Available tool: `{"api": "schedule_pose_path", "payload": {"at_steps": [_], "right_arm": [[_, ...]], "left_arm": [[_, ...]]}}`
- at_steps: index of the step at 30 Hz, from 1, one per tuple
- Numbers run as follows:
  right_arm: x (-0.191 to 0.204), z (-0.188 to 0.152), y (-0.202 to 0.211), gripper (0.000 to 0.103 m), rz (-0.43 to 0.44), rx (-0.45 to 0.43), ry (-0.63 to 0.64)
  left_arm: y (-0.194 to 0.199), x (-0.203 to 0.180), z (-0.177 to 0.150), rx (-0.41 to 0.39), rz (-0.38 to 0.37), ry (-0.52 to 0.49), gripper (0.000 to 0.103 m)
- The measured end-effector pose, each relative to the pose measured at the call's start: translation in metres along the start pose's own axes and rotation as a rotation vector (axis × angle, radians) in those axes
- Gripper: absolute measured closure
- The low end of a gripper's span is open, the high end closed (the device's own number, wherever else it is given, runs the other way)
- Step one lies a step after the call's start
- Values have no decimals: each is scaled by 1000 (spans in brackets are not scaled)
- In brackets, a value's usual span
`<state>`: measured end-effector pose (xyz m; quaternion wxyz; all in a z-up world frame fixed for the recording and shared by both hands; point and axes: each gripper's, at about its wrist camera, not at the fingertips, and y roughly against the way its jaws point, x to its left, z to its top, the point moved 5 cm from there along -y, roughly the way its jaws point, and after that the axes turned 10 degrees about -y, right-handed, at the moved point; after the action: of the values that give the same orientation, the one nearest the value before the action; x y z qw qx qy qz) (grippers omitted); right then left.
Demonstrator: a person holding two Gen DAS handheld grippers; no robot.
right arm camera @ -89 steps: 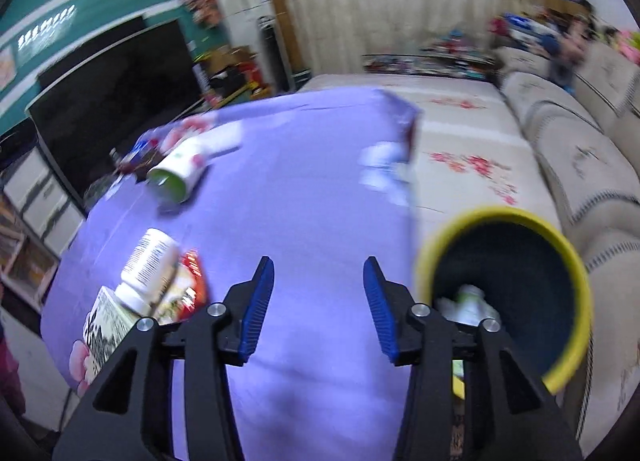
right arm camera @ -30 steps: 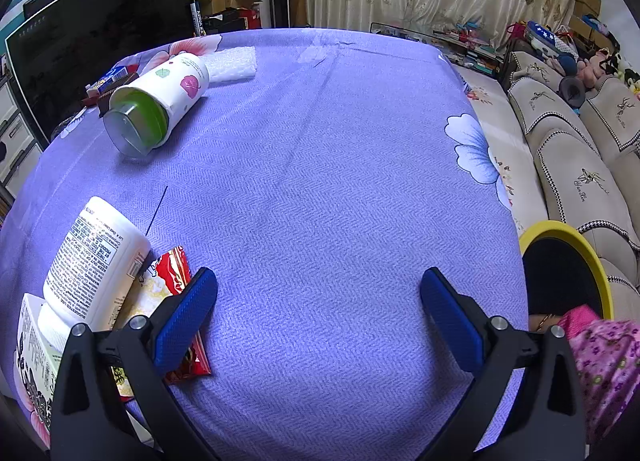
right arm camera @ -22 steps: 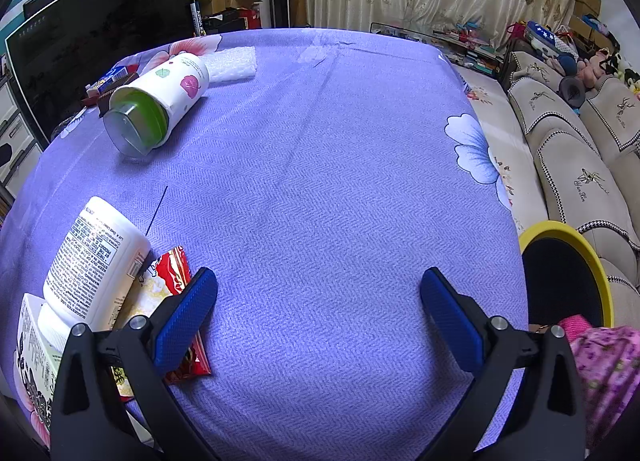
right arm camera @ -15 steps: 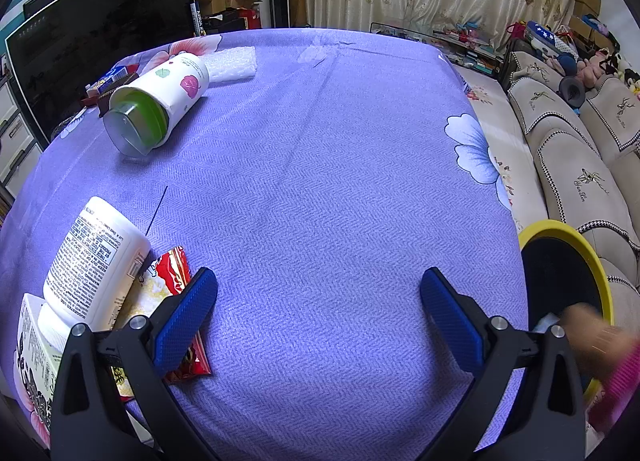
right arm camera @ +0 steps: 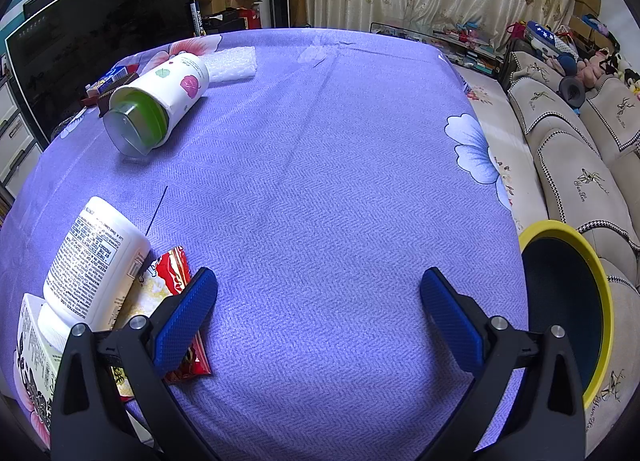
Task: Collect trash
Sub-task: 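Grasp the white pill bottle with the right gripper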
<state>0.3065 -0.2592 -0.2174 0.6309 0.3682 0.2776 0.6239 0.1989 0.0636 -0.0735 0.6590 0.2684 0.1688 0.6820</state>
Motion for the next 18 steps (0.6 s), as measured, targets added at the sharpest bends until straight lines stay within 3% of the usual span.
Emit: {"api": "schedule_pose_path", "payload": {"at_steps": [5, 12, 18], "right_arm": [[0, 0, 0, 5, 0, 0, 0], [0, 0, 0, 5, 0, 0, 0], [0, 0, 0, 5, -2, 0, 1]], "left_arm": [[0, 3, -13, 15, -7, -26, 9], [-10, 10, -20, 35, -17, 12, 9], [9, 10, -15, -2, 1, -3, 9]]}}
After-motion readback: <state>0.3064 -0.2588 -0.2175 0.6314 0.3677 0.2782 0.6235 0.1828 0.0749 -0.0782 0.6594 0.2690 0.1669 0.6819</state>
